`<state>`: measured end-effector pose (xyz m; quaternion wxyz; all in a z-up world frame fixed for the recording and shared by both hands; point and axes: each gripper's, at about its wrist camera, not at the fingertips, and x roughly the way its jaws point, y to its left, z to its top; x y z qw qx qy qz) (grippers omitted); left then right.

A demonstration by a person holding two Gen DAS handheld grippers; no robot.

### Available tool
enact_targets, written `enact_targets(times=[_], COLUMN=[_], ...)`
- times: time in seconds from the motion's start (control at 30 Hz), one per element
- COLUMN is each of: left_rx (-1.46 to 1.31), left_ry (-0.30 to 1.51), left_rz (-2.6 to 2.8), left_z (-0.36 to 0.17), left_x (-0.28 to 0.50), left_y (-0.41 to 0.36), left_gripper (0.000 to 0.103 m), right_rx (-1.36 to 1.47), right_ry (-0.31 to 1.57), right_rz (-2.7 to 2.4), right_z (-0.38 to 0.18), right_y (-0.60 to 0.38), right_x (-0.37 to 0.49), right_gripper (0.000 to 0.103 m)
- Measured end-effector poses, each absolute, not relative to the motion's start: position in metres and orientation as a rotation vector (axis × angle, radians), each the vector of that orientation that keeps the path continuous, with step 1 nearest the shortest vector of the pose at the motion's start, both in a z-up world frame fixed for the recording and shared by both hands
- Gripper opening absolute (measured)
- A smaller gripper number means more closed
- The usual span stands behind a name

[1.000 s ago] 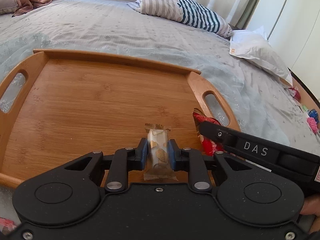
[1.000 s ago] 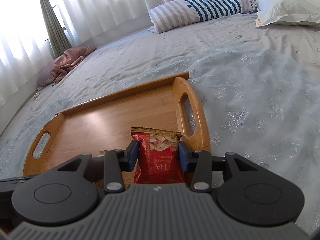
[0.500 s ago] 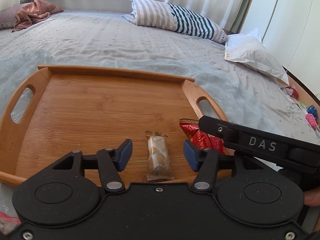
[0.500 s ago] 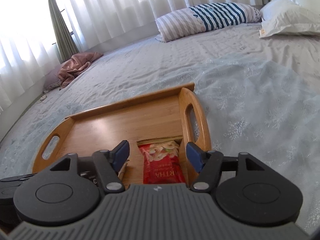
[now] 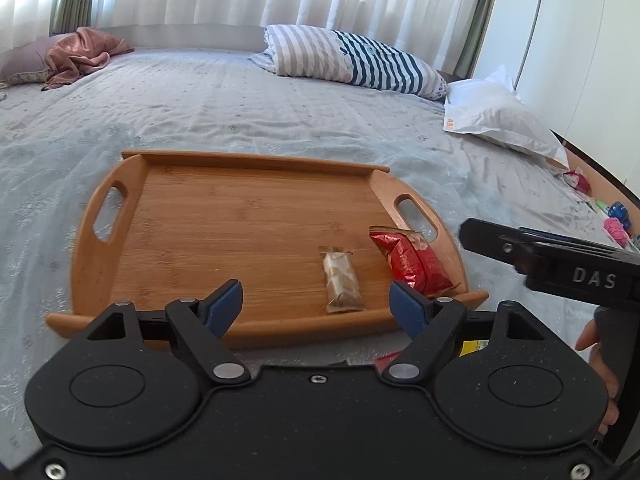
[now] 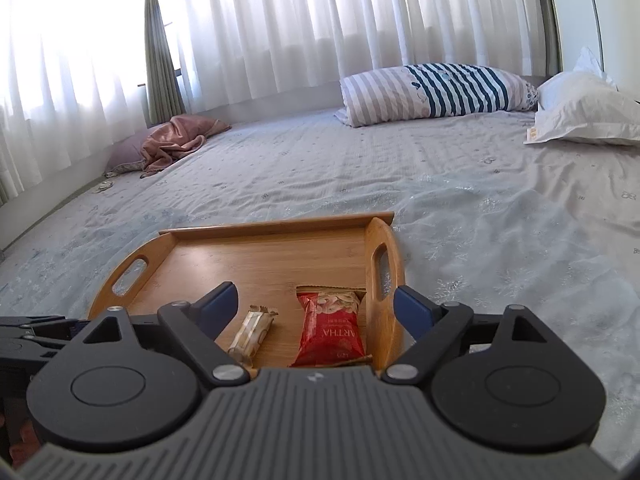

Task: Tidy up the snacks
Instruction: 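Grasp the yellow America bag with the right tool while the left tool grasps the green pea bag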

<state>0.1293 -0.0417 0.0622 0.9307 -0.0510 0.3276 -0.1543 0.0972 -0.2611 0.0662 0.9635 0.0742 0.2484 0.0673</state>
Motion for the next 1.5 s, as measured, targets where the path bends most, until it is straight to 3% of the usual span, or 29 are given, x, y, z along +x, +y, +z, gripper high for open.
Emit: enact_targets(times=[0.3,0.67,1.3,1.5], left_rx=[-0.138,-0.098,-0.057,-0.031], left_ry=[0.654,0.644,0.627,0.648], left_rz=[-0.327,-0.331,-0.303,-0.3], left_z=[0.062,0.054,0.033,0.027], left_x=[0.096,0.068,0.035,0.03], left_y=[-0.024,-0.02,-0.016,-0.019], left_gripper=[0.085,0.086,0.086,0.079], right_rx=[0.115,0.063,0.006,0.004], right_ry=[0.477,0.478,0.463,0.472], right_rz=[0.137,0.102,0.053,0.059], right_z=[0.061,0.042,0.019,0.014], right_y=[-0.254,-0.243,-0.23,-0.231], right_x=[0.055,0.023,-0.008,-0.015], right_gripper=[0.102,0.103,0.103,0.095])
